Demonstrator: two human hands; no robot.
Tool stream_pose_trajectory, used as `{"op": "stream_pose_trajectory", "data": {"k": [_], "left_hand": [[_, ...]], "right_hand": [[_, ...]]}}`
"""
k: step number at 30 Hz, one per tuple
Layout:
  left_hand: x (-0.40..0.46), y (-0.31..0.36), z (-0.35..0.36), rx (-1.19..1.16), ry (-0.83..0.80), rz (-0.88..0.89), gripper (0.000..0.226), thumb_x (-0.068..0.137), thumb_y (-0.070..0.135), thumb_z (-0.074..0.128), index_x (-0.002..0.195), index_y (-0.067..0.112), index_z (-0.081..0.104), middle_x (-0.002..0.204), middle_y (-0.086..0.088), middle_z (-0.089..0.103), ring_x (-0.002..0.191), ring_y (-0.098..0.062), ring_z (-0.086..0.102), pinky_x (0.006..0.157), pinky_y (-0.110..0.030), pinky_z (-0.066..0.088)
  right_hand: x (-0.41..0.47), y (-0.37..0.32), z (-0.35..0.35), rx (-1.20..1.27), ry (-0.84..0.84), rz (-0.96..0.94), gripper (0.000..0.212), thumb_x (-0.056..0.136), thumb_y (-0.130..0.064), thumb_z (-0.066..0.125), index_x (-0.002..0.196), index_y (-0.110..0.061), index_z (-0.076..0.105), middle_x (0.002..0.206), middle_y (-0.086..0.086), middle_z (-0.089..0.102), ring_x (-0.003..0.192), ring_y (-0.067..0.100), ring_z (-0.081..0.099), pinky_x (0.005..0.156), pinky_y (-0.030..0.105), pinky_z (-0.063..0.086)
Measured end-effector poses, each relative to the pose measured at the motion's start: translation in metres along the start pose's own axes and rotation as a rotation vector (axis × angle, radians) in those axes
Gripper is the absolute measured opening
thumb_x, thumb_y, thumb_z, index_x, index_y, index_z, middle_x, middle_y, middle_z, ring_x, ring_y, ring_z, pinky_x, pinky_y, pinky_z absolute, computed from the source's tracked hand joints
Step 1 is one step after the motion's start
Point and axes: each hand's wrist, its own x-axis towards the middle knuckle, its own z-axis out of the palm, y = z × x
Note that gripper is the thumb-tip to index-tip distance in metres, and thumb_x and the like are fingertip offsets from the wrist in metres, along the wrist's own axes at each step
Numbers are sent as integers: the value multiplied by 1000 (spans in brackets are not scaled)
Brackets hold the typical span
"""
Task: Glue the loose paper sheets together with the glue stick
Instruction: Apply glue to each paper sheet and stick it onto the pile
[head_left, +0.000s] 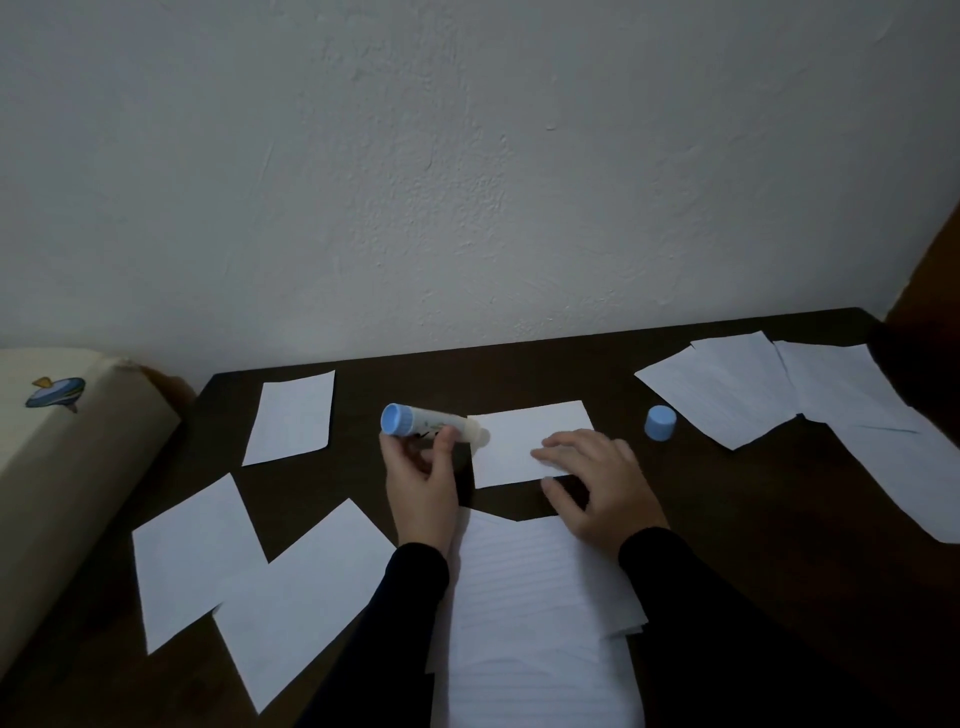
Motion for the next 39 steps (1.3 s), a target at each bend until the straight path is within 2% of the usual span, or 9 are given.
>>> {"op": "stream_pose_trajectory", "data": {"k": [2, 6, 12, 16, 19, 24, 27, 31, 39], "left_hand": [[-1, 2, 1, -6, -12, -9, 45, 93, 27, 62, 132, 25, 42, 107, 17, 55, 96, 3, 54, 74, -8, 41], [-3, 5, 1, 3, -37, -12, 41, 93, 27, 61, 129, 27, 42, 114, 11, 55, 94, 3, 54, 70, -7, 41], [-8, 12, 3, -11, -53, -42, 44, 92, 25, 62, 132, 21, 43, 117, 7, 55, 107, -7, 53, 75, -11, 43], [-10, 12, 4, 22, -102, -12, 39, 93, 25, 60, 126, 27, 41, 118, 6, 54, 107, -7, 51, 77, -13, 43], [-10, 9, 5, 100, -152, 25, 40, 92, 27, 61, 128, 24, 42, 122, 0, 57, 111, -14, 54, 86, -24, 46], [-10, 2, 6, 227, -225, 110, 46, 91, 26, 64, 131, 21, 43, 120, -2, 59, 97, -20, 58, 79, -24, 49], [-11, 1, 6, 253, -265, 148, 44, 90, 25, 64, 130, 19, 44, 119, 1, 60, 94, -15, 56, 72, -17, 47], [-12, -2, 6, 324, -337, 214, 34, 91, 27, 64, 117, 30, 43, 113, 9, 59, 90, -12, 57, 68, -12, 46], [-11, -7, 6, 438, -405, 323, 32, 90, 32, 64, 118, 28, 49, 84, 22, 54, 73, -1, 53, 61, -11, 41]], "right_hand": [[0, 0, 0, -80, 79, 87, 38, 75, -31, 56, 112, -28, 66, 116, -12, 58, 115, 8, 48, 90, 32, 30], [4, 0, 3, -209, -53, 257, 46, 81, -41, 48, 123, -26, 60, 131, -9, 53, 125, 11, 40, 101, 37, 26], [3, -1, 1, -79, -159, 75, 42, 91, -43, 49, 129, -28, 58, 131, -13, 55, 120, 4, 38, 92, 23, 19], [6, -1, 1, -85, -112, 157, 46, 88, -26, 40, 132, -25, 55, 132, -10, 52, 125, 6, 37, 96, 28, 20], [8, -1, 1, -195, -154, 193, 40, 90, -31, 48, 129, -29, 55, 131, -13, 46, 127, 7, 33, 101, 34, 18], [8, -5, 0, -261, -154, 232, 34, 87, -46, 51, 116, -28, 58, 124, -10, 43, 125, 11, 32, 104, 42, 21], [8, -3, 1, -189, -197, 216, 33, 91, -38, 48, 120, -27, 58, 139, -12, 43, 137, 9, 24, 109, 42, 16], [6, -2, 0, -146, -184, 140, 30, 88, -32, 52, 116, -27, 60, 129, -12, 46, 135, 8, 27, 102, 36, 17], [8, -4, -1, -93, -306, 159, 28, 91, -31, 51, 118, -27, 53, 149, -18, 35, 145, 5, 12, 115, 46, 8]]}}
